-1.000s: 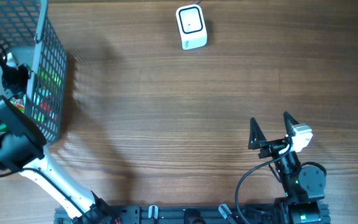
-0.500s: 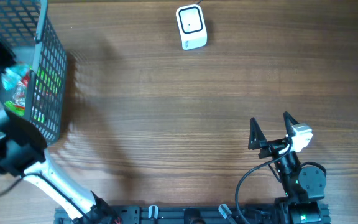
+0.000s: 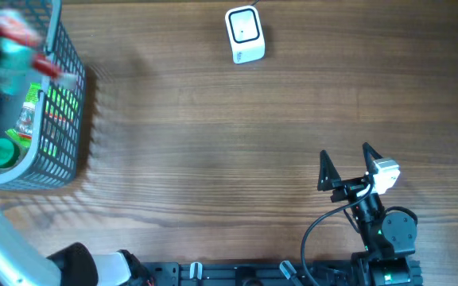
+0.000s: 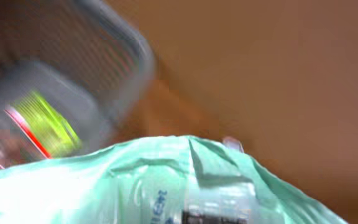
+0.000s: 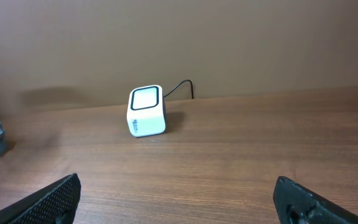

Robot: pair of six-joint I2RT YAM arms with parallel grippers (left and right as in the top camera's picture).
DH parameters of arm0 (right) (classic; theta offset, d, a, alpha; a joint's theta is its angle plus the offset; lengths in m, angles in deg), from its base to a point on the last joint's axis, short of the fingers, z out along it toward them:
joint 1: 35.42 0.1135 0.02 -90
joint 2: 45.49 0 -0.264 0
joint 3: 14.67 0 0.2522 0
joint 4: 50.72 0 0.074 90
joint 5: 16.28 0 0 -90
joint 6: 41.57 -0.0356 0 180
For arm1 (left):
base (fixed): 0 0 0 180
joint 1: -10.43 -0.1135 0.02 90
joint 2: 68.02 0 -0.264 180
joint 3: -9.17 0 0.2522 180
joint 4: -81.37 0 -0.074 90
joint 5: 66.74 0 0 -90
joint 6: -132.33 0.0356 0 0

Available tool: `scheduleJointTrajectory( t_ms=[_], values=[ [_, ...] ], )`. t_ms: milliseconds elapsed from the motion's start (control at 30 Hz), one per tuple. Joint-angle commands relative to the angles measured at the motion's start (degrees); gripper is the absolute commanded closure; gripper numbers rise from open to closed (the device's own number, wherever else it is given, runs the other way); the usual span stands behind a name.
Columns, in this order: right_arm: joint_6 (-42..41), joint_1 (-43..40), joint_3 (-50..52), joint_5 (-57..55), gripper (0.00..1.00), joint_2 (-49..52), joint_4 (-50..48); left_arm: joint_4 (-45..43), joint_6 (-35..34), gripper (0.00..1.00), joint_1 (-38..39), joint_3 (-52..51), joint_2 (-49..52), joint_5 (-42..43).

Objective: Scan the item barcode
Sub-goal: 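Carry the packets with the left gripper and drop them mid-table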

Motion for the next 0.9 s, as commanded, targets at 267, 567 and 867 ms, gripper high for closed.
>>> scheduleJointTrajectory(
  t_ms=[267, 567, 867],
  values=[
    [-0.37, 0.11, 0.04, -0.96, 0.00, -0.26, -0.31, -0.28, -0.17, 0.96, 40.17, -20.55, 10.54, -6.67],
    [-0.37, 0.11, 0.04, -0.96, 0.00, -0.26, -0.31, -29.16, -10.69, 0.96, 55.19, -44.78, 24.41, -11.67],
    [-0.37, 0.11, 0.04, -0.96, 0.00, -0.26, -0.31, -30.75, -10.19, 0.00, 55.78, -44.98, 28.81, -12.17]
  ],
)
